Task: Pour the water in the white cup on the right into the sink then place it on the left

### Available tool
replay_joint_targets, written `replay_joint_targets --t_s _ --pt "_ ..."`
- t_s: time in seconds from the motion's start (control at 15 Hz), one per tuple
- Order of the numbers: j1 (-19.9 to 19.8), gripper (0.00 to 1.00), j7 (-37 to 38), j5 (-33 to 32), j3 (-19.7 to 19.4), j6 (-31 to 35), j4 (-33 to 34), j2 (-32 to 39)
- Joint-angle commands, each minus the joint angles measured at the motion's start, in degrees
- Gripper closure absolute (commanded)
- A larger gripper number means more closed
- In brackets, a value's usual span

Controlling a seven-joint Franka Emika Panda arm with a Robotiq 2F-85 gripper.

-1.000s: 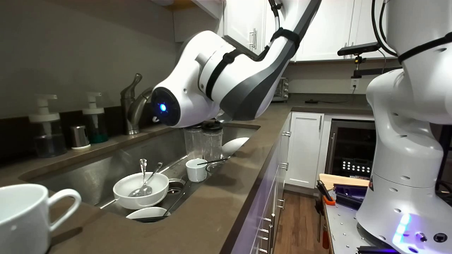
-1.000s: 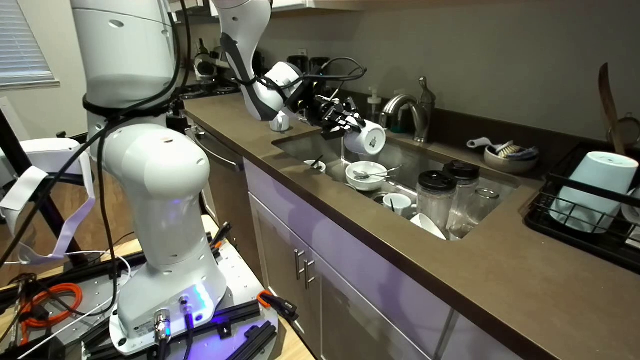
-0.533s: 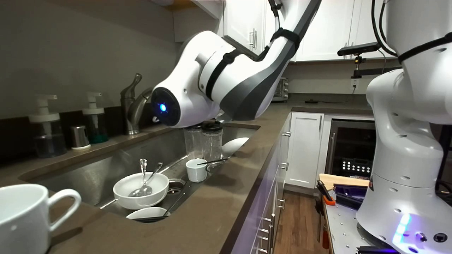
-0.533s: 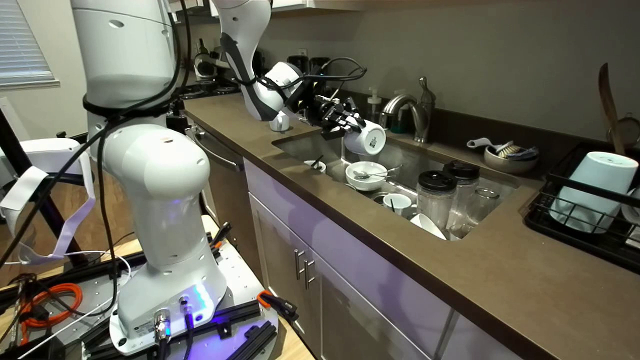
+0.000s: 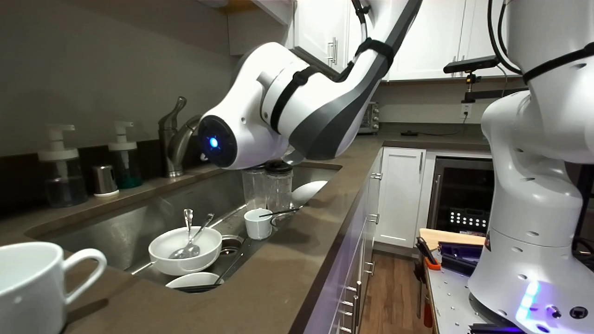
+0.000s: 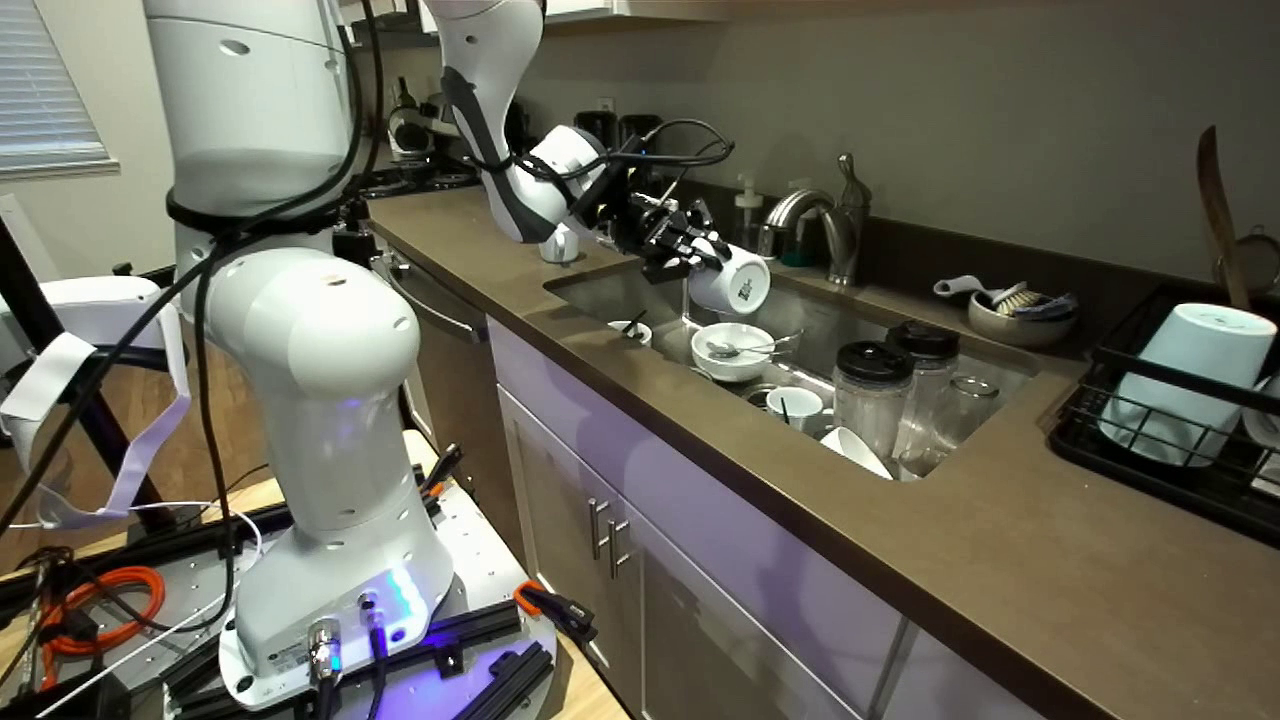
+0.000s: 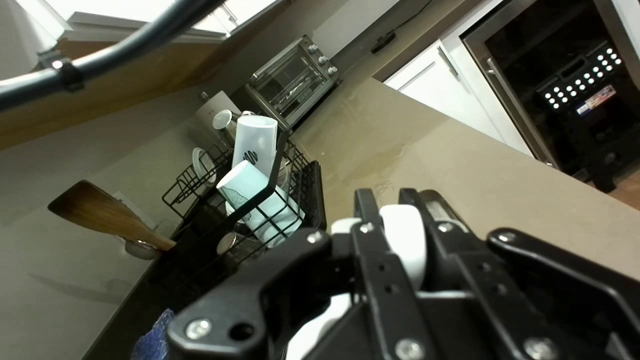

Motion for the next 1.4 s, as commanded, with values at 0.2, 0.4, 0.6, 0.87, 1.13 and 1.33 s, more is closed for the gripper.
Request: replay_joint_targets --t_s 0.2,0.4,0.6,0.87,1.13,1.33 --pt "0.2 0.96 -1.3 0.1 1.8 3.5 -1.6 -2.5" --pt "0.4 0.96 -1.3 1.3 2.7 5.1 -1.6 -3.1" --pt "0.4 0.96 -1.0 4.7 3.5 7.2 -1.2 -4.3" --pt "0.7 0.96 -1.4 9.2 4.2 11.2 -1.6 -7.0" --pt "1.5 0.96 -1.3 11.1 4.6 16.5 -2.0 -9.7" --pt "2.0 0.96 -1.7 11.8 4.8 22.0 -1.9 -11.4"
